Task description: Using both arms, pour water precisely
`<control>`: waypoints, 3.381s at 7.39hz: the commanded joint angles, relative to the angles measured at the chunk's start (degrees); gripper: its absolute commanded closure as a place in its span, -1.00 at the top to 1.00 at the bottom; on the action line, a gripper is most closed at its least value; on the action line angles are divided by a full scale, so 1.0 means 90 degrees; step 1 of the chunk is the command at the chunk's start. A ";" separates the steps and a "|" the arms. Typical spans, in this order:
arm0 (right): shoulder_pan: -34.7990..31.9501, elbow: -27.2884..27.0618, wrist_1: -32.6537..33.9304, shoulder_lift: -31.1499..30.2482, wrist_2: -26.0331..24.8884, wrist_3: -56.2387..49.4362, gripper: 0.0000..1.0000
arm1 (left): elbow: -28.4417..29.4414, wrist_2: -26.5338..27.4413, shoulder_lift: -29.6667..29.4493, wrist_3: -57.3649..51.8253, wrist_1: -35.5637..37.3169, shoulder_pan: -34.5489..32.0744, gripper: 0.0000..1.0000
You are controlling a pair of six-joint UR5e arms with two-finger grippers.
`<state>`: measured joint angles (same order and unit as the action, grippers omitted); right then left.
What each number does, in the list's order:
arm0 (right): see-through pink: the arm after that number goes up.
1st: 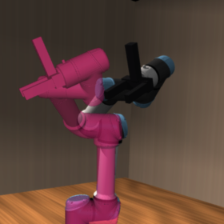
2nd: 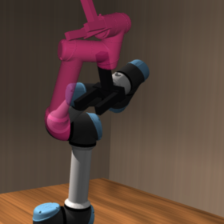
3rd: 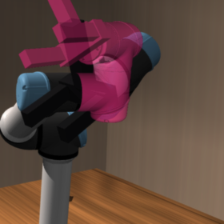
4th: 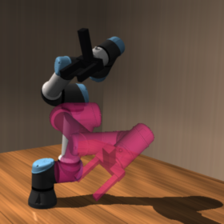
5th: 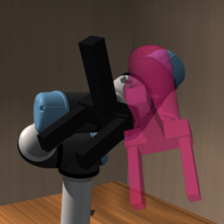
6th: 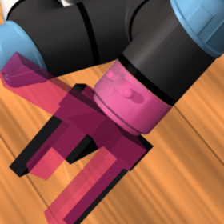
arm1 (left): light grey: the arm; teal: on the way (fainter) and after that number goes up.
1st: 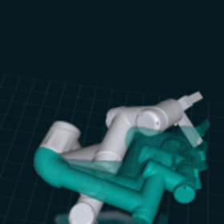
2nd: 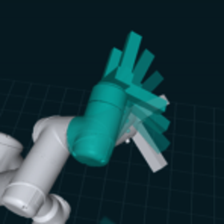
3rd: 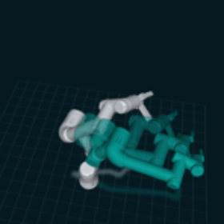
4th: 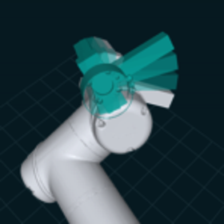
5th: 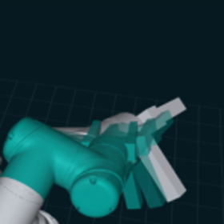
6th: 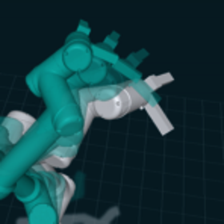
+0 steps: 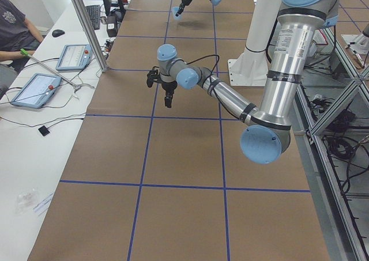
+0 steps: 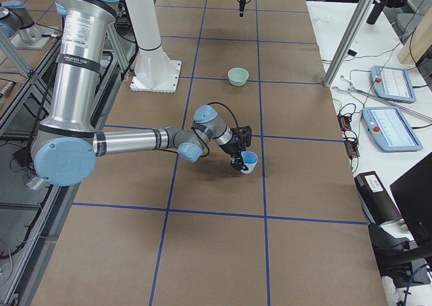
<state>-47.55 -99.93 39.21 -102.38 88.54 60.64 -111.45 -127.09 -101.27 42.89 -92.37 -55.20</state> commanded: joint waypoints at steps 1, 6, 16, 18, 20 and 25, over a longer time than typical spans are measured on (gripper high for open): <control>0.0146 0.0137 -0.0167 -0.0031 -0.0032 0.0000 0.46 | -0.0009 -0.0010 0.0012 0.0010 0.0000 0.0000 0.99; 0.0420 0.0156 -0.0167 -0.0011 -0.0004 0.0000 0.63 | 0.0000 -0.0010 0.0012 0.0000 0.0000 0.0000 0.99; 0.0401 -0.0125 -0.0167 -0.0273 -0.0052 -0.0039 0.98 | -0.0009 -0.0019 -0.0144 0.0254 0.0010 0.0020 0.99; 0.0323 -0.0321 -0.0167 -0.0430 -0.0004 -0.0107 0.98 | 0.0029 0.0000 -0.0338 0.0545 0.0029 0.0175 0.99; -0.0152 -0.0497 -0.0100 -0.0441 0.0345 -0.0136 0.98 | 0.0282 0.0310 -0.1039 0.1558 0.0058 0.0895 0.99; -0.3393 -0.0478 0.1710 0.0084 0.3713 -0.3651 0.98 | 0.2389 0.1434 -0.3647 0.3690 -0.0039 0.2488 0.99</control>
<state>-70.65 -104.13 46.75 -103.74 115.55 39.58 -95.86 -116.94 -128.38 72.36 -92.26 -36.11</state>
